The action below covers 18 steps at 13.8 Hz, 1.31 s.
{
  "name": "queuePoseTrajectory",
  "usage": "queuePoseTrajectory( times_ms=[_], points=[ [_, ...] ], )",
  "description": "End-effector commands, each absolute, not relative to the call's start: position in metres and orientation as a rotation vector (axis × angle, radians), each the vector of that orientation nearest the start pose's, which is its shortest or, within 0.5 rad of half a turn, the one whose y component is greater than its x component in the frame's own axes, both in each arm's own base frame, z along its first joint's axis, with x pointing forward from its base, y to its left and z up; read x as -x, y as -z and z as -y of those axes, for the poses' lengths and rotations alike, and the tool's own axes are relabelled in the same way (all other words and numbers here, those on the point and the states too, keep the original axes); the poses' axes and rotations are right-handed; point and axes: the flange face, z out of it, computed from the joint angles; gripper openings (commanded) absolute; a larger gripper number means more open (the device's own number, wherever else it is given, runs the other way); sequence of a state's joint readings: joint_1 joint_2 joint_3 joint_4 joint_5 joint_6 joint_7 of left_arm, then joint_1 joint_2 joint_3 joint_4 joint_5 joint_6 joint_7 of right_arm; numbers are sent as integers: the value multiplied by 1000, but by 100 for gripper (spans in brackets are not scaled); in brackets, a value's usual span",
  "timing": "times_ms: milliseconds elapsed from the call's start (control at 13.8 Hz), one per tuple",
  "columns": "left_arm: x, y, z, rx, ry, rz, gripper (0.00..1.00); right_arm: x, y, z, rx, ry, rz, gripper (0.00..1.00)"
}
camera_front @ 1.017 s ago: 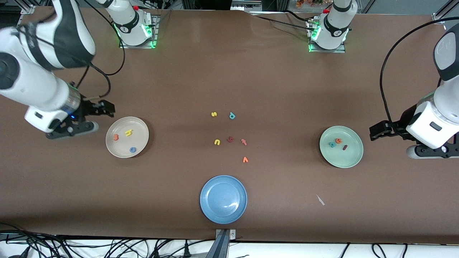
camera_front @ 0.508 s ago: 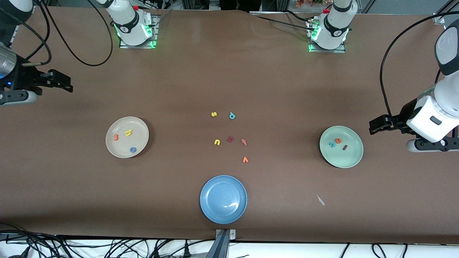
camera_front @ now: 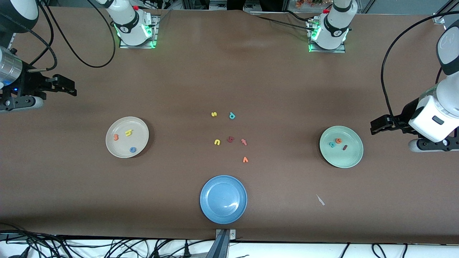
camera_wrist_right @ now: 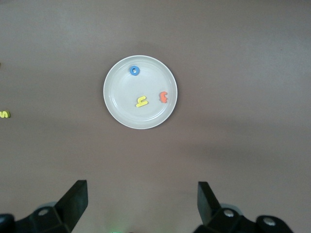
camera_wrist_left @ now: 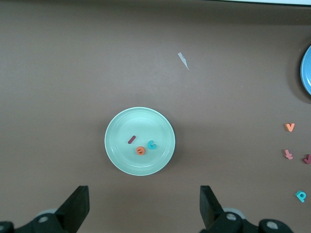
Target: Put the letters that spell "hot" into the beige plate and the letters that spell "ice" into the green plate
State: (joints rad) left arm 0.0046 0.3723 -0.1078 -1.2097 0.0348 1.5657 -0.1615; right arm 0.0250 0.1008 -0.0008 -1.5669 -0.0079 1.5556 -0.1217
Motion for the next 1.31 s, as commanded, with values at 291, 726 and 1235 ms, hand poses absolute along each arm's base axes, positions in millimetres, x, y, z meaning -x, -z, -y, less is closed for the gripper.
queuePoseTrajectory(
  times_ms=[291, 726, 1235],
  points=[
    [-654, -573, 48, 3159, -15, 99, 100, -583, -576, -7, 3114, -174, 249, 100],
    [-654, -572, 47, 3162, -18, 101, 100, -583, -586, -6, 3126, -144, 235, 100],
    [-654, -572, 45, 3162, -18, 106, 100, -585, -600, -6, 3136, -95, 226, 100]
  ],
)
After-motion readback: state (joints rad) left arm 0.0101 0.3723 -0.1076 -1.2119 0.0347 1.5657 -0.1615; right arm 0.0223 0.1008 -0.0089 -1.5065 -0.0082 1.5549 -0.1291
